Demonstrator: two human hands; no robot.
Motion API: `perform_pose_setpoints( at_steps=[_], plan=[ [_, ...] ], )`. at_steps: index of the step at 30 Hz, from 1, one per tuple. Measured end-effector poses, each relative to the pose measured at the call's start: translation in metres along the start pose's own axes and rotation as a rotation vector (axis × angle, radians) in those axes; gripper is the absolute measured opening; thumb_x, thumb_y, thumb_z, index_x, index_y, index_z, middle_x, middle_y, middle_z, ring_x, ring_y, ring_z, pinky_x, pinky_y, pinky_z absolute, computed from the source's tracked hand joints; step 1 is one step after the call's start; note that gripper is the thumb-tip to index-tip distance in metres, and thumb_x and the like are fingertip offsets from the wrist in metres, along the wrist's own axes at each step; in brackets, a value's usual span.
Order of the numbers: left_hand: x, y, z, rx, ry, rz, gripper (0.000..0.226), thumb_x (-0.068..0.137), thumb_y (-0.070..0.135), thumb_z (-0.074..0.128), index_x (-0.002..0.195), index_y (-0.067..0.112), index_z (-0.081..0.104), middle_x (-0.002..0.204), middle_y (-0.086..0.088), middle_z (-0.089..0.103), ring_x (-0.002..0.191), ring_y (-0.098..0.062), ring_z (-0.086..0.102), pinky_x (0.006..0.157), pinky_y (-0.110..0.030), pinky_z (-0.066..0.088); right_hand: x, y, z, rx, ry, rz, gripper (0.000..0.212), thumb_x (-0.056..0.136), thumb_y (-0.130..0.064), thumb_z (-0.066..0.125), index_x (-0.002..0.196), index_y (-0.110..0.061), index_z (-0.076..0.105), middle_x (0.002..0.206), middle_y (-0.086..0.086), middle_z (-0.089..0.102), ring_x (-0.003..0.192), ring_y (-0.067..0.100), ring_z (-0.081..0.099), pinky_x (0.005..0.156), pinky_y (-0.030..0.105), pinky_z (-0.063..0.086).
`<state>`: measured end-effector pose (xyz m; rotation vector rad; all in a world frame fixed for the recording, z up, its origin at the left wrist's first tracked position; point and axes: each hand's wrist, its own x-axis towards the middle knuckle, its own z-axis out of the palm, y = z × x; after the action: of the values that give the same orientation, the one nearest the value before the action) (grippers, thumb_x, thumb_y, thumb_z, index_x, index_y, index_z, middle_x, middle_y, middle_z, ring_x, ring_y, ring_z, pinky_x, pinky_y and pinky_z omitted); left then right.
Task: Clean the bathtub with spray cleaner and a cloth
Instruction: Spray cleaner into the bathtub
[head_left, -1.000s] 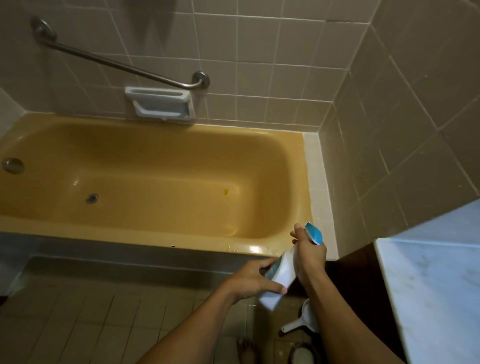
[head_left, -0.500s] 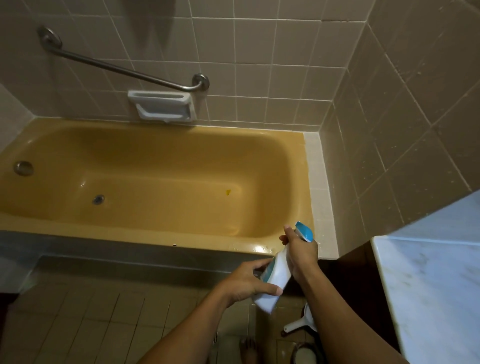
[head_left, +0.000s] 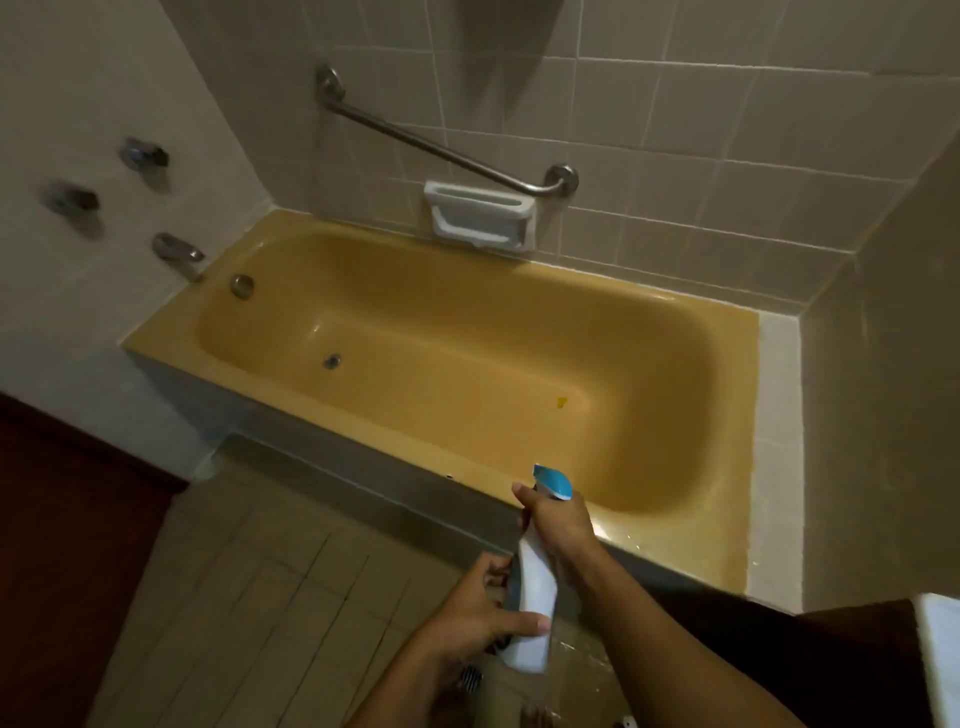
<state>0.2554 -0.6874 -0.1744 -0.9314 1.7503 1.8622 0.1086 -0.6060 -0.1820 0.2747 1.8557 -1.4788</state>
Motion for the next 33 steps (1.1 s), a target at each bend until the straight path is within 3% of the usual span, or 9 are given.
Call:
perform_pose_setpoints(
  at_steps=[5,8,14,17,19,23,26,31,33],
  plan=[
    [-0.014,-0.004,-0.042,-0.066,0.117,0.030,0.086,0.056,0.030,0.099,0.126,0.019,0.051,0.135,-0.004,0.058,0.117,-0.020,0.064,0.089,-0.050,0.060,-0.001,-0.012,0.055,0.050,-0.113,-0.005,0.021,0.087,-0.028,0.079,0.084,-0.009,0.069,0.070,0.006,0.071,0.067,0.021,0.066,0.069,0.035,0.053],
    [-0.022,-0.004,-0.057,-0.081,0.159,0.034,0.089,0.051,0.041,0.098,0.126,0.025,0.052,0.135,0.002,0.055,0.118,-0.018,0.062,0.088,-0.047,0.061,-0.003,-0.022,0.074,0.089,-0.190,-0.056,0.019,0.089,-0.025,0.078,0.084,-0.012,0.066,0.073,0.004,0.068,0.066,0.018,0.062,0.067,0.032,0.050],
    [-0.022,0.000,-0.075,-0.159,0.208,0.105,0.082,0.059,0.030,0.097,0.127,0.026,0.052,0.134,0.000,0.058,0.119,-0.013,0.061,0.086,-0.028,0.058,-0.003,-0.040,0.110,-0.034,-0.040,-0.096,0.032,0.085,-0.042,0.077,0.070,-0.016,0.066,0.060,-0.003,0.066,0.067,0.024,0.062,0.074,0.039,0.049],
    [-0.022,0.006,-0.086,-0.194,0.208,0.122,0.077,0.067,0.023,0.095,0.129,0.030,0.050,0.134,0.002,0.060,0.119,-0.014,0.063,0.079,-0.026,0.057,-0.006,-0.058,0.118,-0.076,-0.104,-0.162,0.025,0.089,-0.035,0.077,0.076,-0.015,0.067,0.076,0.001,0.073,0.075,0.021,0.065,0.077,0.036,0.049],
    [-0.021,0.009,-0.094,-0.217,0.220,0.132,0.079,0.065,0.026,0.095,0.130,0.031,0.050,0.135,0.003,0.061,0.118,-0.016,0.064,0.076,-0.026,0.057,-0.009,-0.071,0.123,-0.031,-0.200,-0.215,0.019,0.091,-0.028,0.077,0.083,-0.013,0.067,0.081,0.002,0.072,0.075,0.016,0.063,0.071,0.031,0.048],
    [-0.015,0.019,-0.111,-0.225,0.238,0.140,0.083,0.061,0.033,0.096,0.130,0.033,0.050,0.135,0.004,0.061,0.120,-0.017,0.063,0.084,-0.035,0.061,-0.002,-0.089,0.141,-0.101,-0.199,-0.220,0.025,0.092,-0.029,0.075,0.078,-0.012,0.064,0.070,0.006,0.067,0.064,0.017,0.058,0.064,0.030,0.045],
    [-0.007,0.023,-0.122,-0.262,0.267,0.145,0.081,0.060,0.031,0.096,0.128,0.032,0.053,0.132,0.005,0.063,0.119,-0.019,0.064,0.091,-0.046,0.061,0.011,-0.098,0.158,-0.186,-0.156,-0.197,0.033,0.087,-0.039,0.077,0.069,-0.016,0.061,0.063,0.003,0.065,0.063,0.022,0.058,0.069,0.037,0.049],
    [-0.002,0.031,-0.140,-0.279,0.306,0.167,0.087,0.053,0.040,0.096,0.129,0.036,0.052,0.133,0.009,0.063,0.119,-0.017,0.063,0.091,-0.042,0.061,0.019,-0.116,0.174,-0.153,-0.298,-0.289,0.022,0.088,-0.028,0.078,0.087,-0.009,0.069,0.081,0.002,0.070,0.076,0.018,0.060,0.075,0.036,0.049],
    [0.001,0.033,-0.148,-0.270,0.330,0.182,0.090,0.051,0.042,0.097,0.129,0.036,0.052,0.133,0.009,0.062,0.120,-0.017,0.063,0.095,-0.044,0.059,0.020,-0.122,0.178,-0.120,-0.298,-0.310,0.022,0.089,-0.030,0.077,0.084,-0.010,0.068,0.084,0.008,0.071,0.077,0.019,0.061,0.077,0.038,0.050]
  ],
)
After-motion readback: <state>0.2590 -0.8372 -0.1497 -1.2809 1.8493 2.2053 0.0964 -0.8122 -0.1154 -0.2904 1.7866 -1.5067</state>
